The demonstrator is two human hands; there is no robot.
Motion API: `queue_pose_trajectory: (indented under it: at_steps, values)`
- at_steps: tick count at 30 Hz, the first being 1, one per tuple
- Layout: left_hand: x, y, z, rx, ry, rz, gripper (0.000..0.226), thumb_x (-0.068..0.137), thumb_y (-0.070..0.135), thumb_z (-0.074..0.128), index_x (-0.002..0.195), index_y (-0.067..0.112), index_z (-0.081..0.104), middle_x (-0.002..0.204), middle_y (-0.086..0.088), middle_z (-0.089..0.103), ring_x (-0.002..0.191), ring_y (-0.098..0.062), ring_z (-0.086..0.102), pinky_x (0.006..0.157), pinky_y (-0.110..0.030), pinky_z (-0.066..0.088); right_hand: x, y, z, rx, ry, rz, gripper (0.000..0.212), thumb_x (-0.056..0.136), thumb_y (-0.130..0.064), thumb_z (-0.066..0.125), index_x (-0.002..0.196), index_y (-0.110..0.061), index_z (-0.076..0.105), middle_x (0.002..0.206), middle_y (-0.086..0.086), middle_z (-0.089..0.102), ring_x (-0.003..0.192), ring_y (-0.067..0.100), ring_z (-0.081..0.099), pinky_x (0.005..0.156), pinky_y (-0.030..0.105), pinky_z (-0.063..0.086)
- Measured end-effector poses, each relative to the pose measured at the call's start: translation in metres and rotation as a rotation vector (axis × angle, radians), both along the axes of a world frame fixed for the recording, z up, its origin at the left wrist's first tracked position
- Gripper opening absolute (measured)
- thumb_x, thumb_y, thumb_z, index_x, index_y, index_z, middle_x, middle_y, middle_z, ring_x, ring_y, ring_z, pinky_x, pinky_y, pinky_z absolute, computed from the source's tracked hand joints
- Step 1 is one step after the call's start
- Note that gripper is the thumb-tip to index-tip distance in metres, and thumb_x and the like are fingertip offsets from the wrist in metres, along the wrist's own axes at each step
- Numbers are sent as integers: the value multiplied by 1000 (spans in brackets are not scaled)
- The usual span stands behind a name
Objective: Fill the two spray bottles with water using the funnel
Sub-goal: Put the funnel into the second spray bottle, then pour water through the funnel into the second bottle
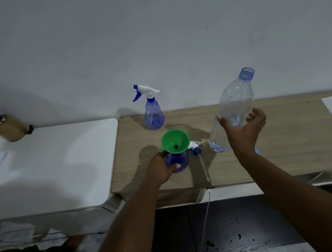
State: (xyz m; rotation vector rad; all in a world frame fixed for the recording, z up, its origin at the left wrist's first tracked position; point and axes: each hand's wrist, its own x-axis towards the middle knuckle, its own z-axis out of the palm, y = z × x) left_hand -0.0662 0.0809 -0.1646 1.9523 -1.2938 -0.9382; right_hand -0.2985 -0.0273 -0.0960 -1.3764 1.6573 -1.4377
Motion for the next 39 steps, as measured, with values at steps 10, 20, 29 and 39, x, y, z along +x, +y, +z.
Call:
queue_pose_trajectory:
  at_steps: [10, 20, 29, 39]
  values:
    - [0, 1, 2, 20, 23, 19, 60, 71, 21, 85, 126, 20, 61, 115, -1, 69, 102, -20, 64, 89, -32, 50, -6, -36, 19, 92, -18, 184, 89, 48, -60, 92, 122, -22, 61, 113, -6, 70, 104, 10, 66, 97, 39, 55]
    - [1, 1, 1, 9, 34, -4, 64, 71, 23, 86, 130, 20, 59, 120, -1, 67, 108, -20, 63, 92, -32, 48, -12, -37, 41, 72, 89, 479, 72, 55, -35, 97, 111, -13, 56, 101, 4, 75, 94, 15, 73, 89, 45, 59]
    - [1, 3, 1, 0, 50, 3, 64, 71, 22, 87, 129, 18, 60, 117, -3, 69, 107, -22, 64, 91, -30, 49, -8, -37, 77, 150, 514, 847, 69, 46, -38, 99, 98, -23, 56, 84, 0, 76, 78, 14, 74, 77, 38, 59]
    - [1, 2, 0, -20, 40, 13, 61, 71, 22, 87, 126, 21, 62, 116, -1, 69, 107, -20, 64, 88, -27, 47, -13, -30, 84, 195, 915, 936, 77, 49, -47, 95, 110, -22, 56, 91, -5, 74, 80, 9, 70, 80, 40, 58]
